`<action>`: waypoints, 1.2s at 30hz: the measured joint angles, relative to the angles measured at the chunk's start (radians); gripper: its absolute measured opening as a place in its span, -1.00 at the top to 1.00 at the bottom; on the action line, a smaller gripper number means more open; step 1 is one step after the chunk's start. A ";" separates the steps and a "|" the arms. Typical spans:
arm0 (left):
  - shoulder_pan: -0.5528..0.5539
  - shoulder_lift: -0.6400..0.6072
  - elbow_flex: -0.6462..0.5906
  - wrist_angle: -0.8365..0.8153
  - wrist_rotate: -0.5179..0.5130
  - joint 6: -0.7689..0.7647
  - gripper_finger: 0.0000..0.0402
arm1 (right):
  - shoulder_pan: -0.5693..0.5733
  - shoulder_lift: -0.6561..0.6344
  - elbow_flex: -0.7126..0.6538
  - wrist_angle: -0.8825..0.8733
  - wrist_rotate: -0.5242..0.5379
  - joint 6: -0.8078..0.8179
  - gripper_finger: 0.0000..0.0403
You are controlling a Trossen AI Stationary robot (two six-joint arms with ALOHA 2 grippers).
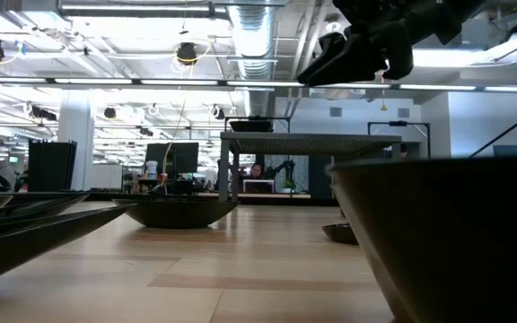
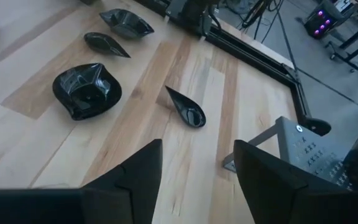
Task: Pick & Place Mini shaped plates
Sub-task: Stack the distorted square plate on top of the distorted plate on the shelf
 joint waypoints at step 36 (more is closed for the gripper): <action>0.135 0.018 0.098 0.113 -0.094 0.371 0.98 | 0.001 0.000 0.000 0.000 0.000 0.001 0.06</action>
